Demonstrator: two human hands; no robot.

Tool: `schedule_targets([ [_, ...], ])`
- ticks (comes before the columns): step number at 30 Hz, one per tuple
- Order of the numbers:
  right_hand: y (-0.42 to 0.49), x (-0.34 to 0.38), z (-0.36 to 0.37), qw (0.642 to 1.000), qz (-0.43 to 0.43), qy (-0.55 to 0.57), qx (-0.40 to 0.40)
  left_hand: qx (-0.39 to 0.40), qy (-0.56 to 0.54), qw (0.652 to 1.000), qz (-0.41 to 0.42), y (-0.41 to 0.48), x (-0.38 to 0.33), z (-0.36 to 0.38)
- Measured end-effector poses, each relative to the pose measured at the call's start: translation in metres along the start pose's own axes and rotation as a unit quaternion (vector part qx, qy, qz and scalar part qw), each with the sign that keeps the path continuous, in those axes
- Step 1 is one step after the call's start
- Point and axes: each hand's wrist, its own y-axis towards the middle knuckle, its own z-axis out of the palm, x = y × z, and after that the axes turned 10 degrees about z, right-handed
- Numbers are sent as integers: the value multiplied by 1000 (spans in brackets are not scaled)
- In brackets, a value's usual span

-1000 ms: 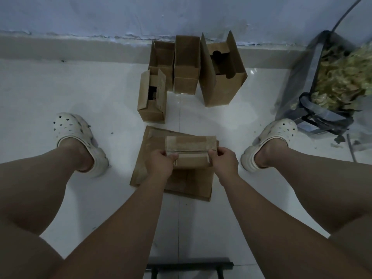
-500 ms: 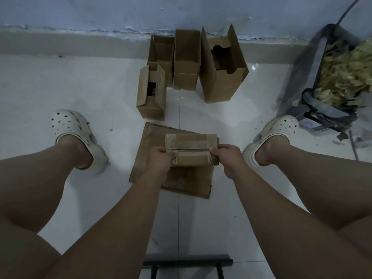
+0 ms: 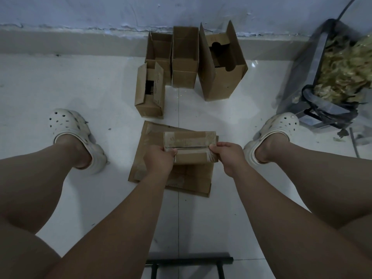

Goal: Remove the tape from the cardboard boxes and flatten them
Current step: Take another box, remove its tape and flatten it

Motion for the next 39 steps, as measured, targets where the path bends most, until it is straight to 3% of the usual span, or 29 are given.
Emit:
schedule_targets([
  [6, -7, 4, 5, 999, -22, -27, 25, -13, -65, 997, -30, -2, 5, 3],
  [10, -15, 6, 12, 975, -110, -184, 55, 74, -139, 986, -58, 4, 6, -2],
  [13, -19, -1, 22, 941, -137, -310, 25, 153, -73, 985, 0, 15, 3, -11],
  [16, -20, -10, 27, 930, -134, -343, 11, 221, 13, 971, 91, 25, 1, -18],
  [18, -20, -12, 27, 927, -144, -346, 1, 220, 34, 969, 109, 29, 1, -22],
  [22, -24, -9, 28, 934, -216, -282, -44, 150, 73, 971, 170, 34, -3, -28],
  [25, -28, 2, 30, 945, -264, -155, -111, 110, 47, 967, 224, 33, -12, -27],
  [28, -24, 14, 31, 984, -117, 47, -126, 103, 5, 966, 236, 31, -20, -28],
  [32, -25, 6, 21, 986, 49, 158, 30, 145, 68, 951, 266, 24, -15, -20],
  [35, -23, -9, 14, 971, 75, 211, 84, 147, 141, 935, 292, 22, -6, -17],
  [39, -21, -18, 14, 978, 93, 175, 68, 166, 212, 917, 293, 23, -5, -15],
])
